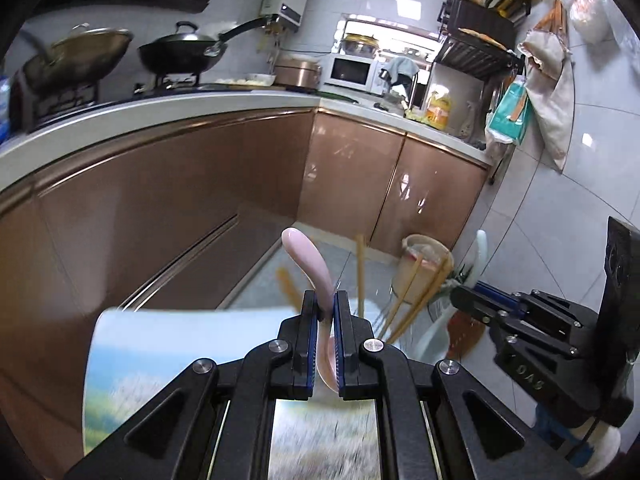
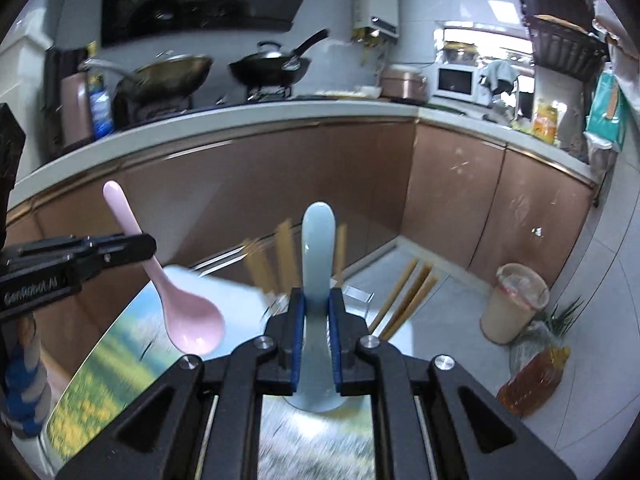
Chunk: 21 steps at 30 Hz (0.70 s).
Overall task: Organize utensils
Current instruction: 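Lift both spoons and carry them above the wire utensil holder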
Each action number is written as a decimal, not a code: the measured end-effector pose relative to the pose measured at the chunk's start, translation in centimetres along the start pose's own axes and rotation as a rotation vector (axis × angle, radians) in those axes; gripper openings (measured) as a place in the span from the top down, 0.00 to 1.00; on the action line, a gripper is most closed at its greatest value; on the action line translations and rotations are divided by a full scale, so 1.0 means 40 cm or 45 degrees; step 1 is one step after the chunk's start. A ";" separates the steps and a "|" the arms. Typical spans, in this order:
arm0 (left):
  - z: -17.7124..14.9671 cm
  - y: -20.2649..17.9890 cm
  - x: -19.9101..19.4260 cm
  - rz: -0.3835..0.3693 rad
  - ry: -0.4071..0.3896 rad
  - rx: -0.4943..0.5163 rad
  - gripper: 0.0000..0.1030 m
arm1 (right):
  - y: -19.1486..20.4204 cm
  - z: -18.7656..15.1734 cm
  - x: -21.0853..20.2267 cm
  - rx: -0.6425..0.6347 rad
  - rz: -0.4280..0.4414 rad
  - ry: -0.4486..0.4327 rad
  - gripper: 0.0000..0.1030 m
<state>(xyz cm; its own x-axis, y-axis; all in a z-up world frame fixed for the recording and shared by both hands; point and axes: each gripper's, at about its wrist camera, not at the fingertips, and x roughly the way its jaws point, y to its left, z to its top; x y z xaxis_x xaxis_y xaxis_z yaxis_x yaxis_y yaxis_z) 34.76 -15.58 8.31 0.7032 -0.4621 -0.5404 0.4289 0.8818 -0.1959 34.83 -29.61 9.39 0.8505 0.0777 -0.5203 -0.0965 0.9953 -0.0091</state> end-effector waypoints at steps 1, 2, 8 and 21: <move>0.009 -0.009 0.027 0.001 -0.001 0.009 0.93 | -0.013 0.010 0.021 0.010 -0.011 -0.013 0.90; 0.016 -0.020 0.056 0.010 -0.001 0.025 0.93 | -0.021 0.014 0.034 0.016 -0.018 -0.017 0.90; -0.002 -0.052 0.189 0.058 0.028 0.087 0.93 | -0.055 -0.006 0.145 0.032 -0.024 -0.016 0.90; -0.083 -0.043 0.300 0.057 0.133 0.083 0.93 | -0.049 -0.121 0.247 0.022 -0.019 0.069 0.89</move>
<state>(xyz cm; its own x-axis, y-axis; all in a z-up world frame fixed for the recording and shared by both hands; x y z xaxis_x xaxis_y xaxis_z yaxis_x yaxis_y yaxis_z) 40.55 -22.33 -0.56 0.6610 -0.4072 -0.6303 0.4369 0.8917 -0.1180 40.92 -31.08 0.15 0.8224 0.0599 -0.5657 -0.0745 0.9972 -0.0027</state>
